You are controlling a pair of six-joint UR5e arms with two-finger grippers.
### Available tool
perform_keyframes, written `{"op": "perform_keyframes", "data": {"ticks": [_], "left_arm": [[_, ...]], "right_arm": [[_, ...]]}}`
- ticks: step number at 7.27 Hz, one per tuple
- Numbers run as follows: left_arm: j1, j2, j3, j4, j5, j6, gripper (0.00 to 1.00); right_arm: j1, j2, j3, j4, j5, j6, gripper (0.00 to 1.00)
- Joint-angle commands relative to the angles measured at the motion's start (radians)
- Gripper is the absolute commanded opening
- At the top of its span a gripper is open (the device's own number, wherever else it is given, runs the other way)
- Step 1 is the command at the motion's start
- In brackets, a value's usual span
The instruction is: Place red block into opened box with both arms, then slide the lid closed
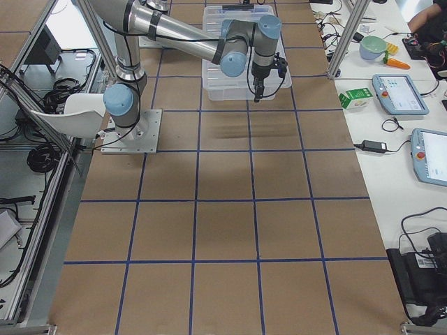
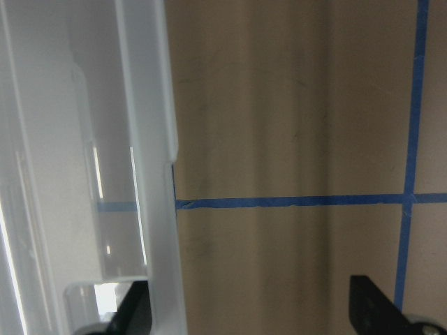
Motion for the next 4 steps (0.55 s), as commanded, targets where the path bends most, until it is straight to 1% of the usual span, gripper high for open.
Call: {"op": "perform_keyframes", "data": {"ticks": [1,2,3,4], "left_arm": [[-0.012,0.050,0.033,-0.026,0.039,-0.013,0.00],[-0.017,0.087,0.068,-0.091,0.038,-0.016,0.00],[-0.029,0.136,0.140,-0.233,0.035,-0.052,0.00],[-0.065,0.173,0.220,-0.345,0.036,-0.142,0.00]], "right_arm": [[-0.029,-0.002,-0.001,-0.002,-0.008,-0.044,1.00],[-0.032,-0.002,-0.001,-0.003,-0.011,-0.055,1.00],[-0.046,-0.008,-0.001,-0.002,-0.013,-0.058,1.00],[-0.069,-0.008,-0.001,0.000,-0.011,-0.086,1.00]]}}
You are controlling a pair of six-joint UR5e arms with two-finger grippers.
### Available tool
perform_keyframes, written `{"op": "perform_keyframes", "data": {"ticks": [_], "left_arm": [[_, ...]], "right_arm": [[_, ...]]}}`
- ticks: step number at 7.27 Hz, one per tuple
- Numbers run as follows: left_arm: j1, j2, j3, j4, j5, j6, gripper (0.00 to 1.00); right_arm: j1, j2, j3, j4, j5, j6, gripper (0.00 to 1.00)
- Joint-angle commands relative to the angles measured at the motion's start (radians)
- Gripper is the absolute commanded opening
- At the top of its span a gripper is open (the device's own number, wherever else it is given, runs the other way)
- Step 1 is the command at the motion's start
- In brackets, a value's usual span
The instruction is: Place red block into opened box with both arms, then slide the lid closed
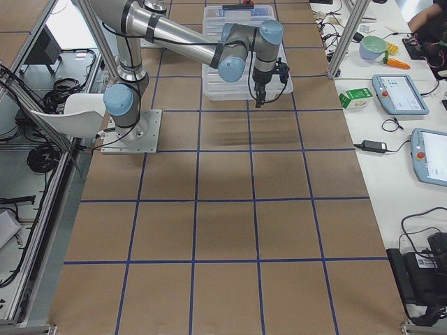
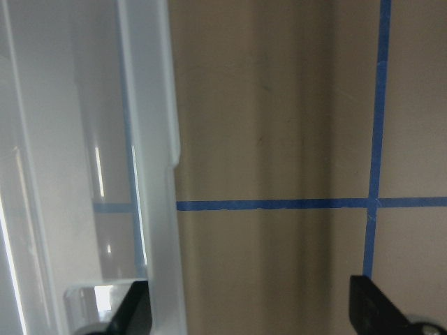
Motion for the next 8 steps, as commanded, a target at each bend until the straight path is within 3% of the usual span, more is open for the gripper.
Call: {"op": "perform_keyframes", "data": {"ticks": [1,3,5,6,8], "left_arm": [[-0.096,0.084,0.155,-0.255,-0.001,-0.177,0.00],[-0.243,0.122,0.179,-0.257,-0.004,-0.336,0.00],[-0.291,0.126,0.126,-0.257,-0.047,-0.365,0.00],[-0.302,0.136,0.069,-0.244,-0.047,-0.366,0.00],[-0.303,0.136,-0.054,-0.089,-0.048,-0.362,0.00]], "right_arm": [[-0.048,-0.004,-0.002,0.002,0.002,-0.060,1.00],[-0.068,-0.004,-0.002,0.002,-0.002,-0.083,1.00],[-0.091,-0.004,-0.002,0.000,-0.003,-0.126,1.00],[-0.103,-0.005,-0.002,0.003,-0.011,-0.128,1.00],[-0.117,-0.004,-0.002,0.003,-0.015,-0.141,1.00]]}}
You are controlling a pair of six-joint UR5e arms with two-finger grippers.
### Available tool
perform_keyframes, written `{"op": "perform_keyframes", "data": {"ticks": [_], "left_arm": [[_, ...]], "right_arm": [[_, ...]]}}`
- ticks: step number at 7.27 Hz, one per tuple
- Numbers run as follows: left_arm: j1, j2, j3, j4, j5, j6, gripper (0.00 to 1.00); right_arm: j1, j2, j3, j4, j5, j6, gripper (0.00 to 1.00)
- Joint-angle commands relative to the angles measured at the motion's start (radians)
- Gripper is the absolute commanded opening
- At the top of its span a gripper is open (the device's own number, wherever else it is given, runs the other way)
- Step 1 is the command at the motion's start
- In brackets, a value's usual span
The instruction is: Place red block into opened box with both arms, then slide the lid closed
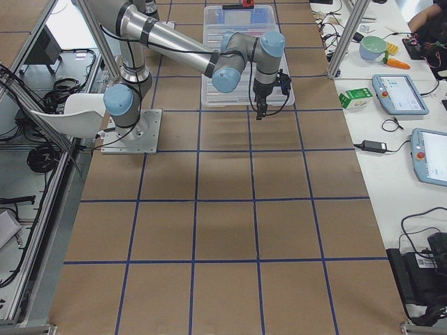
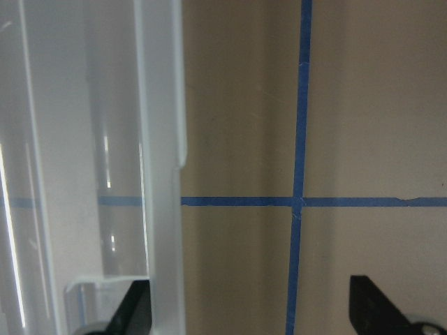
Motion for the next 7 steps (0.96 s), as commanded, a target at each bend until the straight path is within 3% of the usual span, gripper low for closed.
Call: {"op": "perform_keyframes", "data": {"ticks": [1,5,7], "left_arm": [[-0.005,-0.008,-0.125,0.158,-0.005,-0.010,0.00],[-0.038,-0.012,-0.193,0.191,-0.003,-0.033,0.00],[-0.036,-0.025,-0.265,0.293,-0.003,-0.033,0.00]], "right_arm": [[-0.009,0.000,0.003,-0.001,-0.004,-0.014,1.00],[-0.004,-0.015,0.000,0.006,0.010,-0.014,1.00],[0.000,-0.047,0.001,0.019,0.010,-0.005,1.00]]}}
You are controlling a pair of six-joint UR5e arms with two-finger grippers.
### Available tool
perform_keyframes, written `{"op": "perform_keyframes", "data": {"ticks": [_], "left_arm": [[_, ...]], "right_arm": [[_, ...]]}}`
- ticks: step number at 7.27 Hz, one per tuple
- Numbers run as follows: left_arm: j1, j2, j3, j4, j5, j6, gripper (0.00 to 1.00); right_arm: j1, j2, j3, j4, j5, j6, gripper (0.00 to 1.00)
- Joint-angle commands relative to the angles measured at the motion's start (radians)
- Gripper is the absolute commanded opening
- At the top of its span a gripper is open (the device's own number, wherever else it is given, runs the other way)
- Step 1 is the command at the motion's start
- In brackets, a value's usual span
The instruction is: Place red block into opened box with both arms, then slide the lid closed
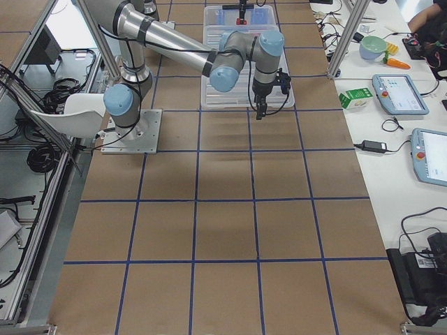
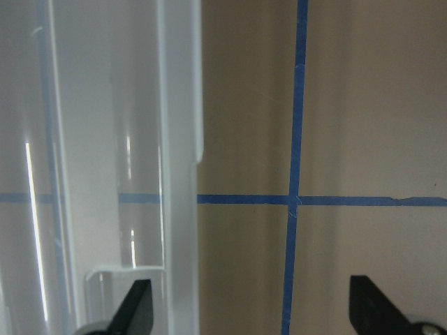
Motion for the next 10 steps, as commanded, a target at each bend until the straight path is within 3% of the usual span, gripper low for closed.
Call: {"op": "perform_keyframes", "data": {"ticks": [1,2,3,4,5,6,9,10], "left_arm": [[0.000,-0.006,-0.048,0.053,0.000,0.001,0.00],[0.005,-0.013,-0.048,0.051,0.002,0.004,0.00],[0.005,-0.021,-0.048,0.053,0.002,0.004,0.06],[0.005,-0.026,-0.048,0.062,0.002,0.007,0.59],[0.006,-0.030,-0.048,0.086,0.003,0.007,0.82],[0.008,-0.032,-0.045,0.094,0.005,0.006,0.98],[0.025,-0.009,0.016,0.070,0.008,0.009,1.00],[0.020,0.002,0.059,0.008,0.008,0.009,1.00]], "right_arm": [[0.005,-0.039,0.001,0.029,0.001,0.006,1.00],[0.005,-0.074,-0.003,0.067,0.002,0.008,1.00],[0.005,-0.117,-0.029,0.142,-0.001,0.023,1.00],[0.005,-0.157,-0.070,0.237,-0.002,0.055,1.00],[0.005,-0.180,-0.109,0.332,-0.002,0.064,1.00],[0.007,-0.205,-0.126,0.381,0.001,0.081,1.00],[0.005,-0.211,-0.114,0.376,-0.019,0.061,1.00],[0.002,-0.188,-0.114,0.371,-0.024,0.045,1.00]]}}
